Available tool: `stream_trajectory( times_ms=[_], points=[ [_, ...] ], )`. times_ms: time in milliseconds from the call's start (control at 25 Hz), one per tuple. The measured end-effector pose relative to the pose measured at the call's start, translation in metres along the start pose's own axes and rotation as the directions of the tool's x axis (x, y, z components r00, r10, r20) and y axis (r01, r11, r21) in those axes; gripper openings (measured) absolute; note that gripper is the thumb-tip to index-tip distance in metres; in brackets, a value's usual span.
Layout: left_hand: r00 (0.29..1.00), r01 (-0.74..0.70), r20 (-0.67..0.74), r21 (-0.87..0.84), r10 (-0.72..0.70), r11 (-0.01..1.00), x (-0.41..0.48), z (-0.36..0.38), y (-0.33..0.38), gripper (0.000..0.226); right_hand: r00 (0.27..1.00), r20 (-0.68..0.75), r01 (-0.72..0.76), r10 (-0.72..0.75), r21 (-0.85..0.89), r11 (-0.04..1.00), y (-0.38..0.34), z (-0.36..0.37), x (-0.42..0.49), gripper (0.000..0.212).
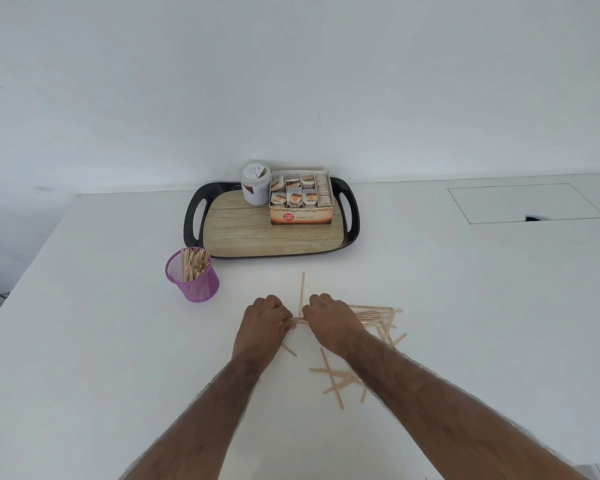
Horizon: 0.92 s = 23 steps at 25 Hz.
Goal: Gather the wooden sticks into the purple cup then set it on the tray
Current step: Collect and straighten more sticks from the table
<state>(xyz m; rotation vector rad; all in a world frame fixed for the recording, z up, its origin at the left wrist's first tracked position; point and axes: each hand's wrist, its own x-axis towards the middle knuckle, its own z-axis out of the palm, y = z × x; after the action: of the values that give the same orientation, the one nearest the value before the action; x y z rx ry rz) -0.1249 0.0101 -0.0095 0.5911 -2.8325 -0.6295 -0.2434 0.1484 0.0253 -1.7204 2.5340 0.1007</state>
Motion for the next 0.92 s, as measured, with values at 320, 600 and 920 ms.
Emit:
stream_trajectory(
  times_ms=[320, 600, 920],
  points=[
    [0.992, -0.118, 0.057, 0.114, 0.112, 0.986, 0.005, -0.007, 0.002, 0.014, 0.999, -0.043, -0.015, 0.017, 0.042, 0.999, -0.002, 0.004, -0.001, 0.028],
    [0.989, -0.145, -0.017, 0.023, 0.145, 0.989, 0.007, -0.019, 0.005, 0.005, 0.991, -0.126, -0.025, 0.037, 0.095, 0.995, -0.002, 0.011, -0.001, 0.028],
    [0.984, -0.171, -0.052, -0.048, 0.169, 0.984, 0.015, -0.029, 0.019, 0.015, 0.969, -0.184, -0.118, 0.162, 0.228, 0.967, 0.011, -0.001, 0.008, 0.03]
  ],
)
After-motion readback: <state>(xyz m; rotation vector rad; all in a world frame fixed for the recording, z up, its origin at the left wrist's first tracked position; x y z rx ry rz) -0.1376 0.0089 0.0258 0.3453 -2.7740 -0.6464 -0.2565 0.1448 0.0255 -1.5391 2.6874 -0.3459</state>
